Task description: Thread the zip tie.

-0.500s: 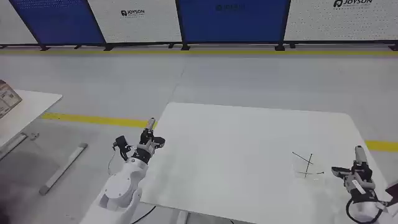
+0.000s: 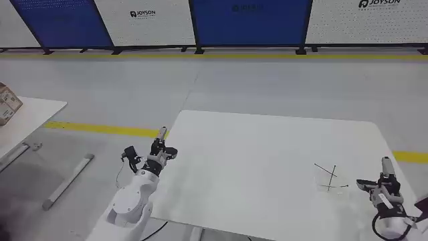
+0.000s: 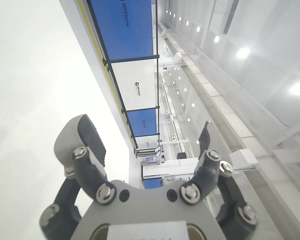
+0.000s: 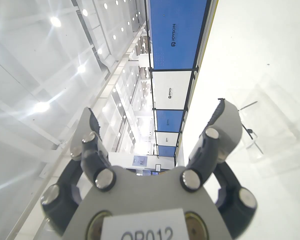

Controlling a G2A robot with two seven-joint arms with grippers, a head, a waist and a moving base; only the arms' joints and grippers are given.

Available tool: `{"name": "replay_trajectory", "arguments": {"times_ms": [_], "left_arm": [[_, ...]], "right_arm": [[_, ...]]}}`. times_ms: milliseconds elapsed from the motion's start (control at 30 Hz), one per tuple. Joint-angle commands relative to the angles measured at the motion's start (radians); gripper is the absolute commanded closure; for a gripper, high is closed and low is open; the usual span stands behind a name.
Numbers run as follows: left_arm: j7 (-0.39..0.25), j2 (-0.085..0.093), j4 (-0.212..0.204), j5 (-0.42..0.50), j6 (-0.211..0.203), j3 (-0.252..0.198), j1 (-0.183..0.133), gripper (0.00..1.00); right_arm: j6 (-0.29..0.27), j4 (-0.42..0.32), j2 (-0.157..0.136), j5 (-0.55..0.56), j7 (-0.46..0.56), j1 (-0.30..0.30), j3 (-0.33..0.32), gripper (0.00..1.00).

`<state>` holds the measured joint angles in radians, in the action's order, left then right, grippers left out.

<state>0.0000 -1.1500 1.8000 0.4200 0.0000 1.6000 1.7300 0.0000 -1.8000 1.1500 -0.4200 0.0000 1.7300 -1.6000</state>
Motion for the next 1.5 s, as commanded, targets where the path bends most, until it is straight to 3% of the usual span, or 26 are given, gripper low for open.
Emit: {"name": "replay_trajectory", "arguments": {"times_ms": [0, 200, 333, 400, 1267, 1333, 1467], "left_arm": [[0.0, 0.0, 0.0, 0.0, 0.0, 0.0, 0.0, 0.0], [0.0, 0.0, 0.0, 0.0, 0.0, 0.0, 0.0, 0.0], [0.0, 0.0, 0.0, 0.0, 0.0, 0.0, 0.0, 0.0], [0.0, 0.0, 0.0, 0.0, 0.0, 0.0, 0.0, 0.0], [0.0, 0.0, 0.0, 0.0, 0.0, 0.0, 0.0, 0.0], [0.0, 0.0, 0.0, 0.0, 0.0, 0.0, 0.0, 0.0], [0.0, 0.0, 0.0, 0.0, 0.0, 0.0, 0.0, 0.0]], "right_arm": [[0.0, 0.0, 0.0, 0.003, 0.005, 0.0, 0.001, 0.0], [-0.004, 0.0, -0.004, 0.005, 0.134, -0.003, -0.024, 0.0], [0.003, -0.009, -0.015, -0.048, 0.348, 0.002, -0.074, 0.0], [0.041, 0.0, -0.028, 0.006, 0.443, 0.0, -0.118, 0.0], [0.045, 0.0, -0.028, 0.013, 0.437, 0.0, -0.124, 0.0], [0.051, -0.008, -0.032, 0.016, 0.502, -0.01, -0.119, 0.0], [0.07, 0.022, -0.047, -0.033, 0.688, -0.052, -0.186, 0.0]]}}
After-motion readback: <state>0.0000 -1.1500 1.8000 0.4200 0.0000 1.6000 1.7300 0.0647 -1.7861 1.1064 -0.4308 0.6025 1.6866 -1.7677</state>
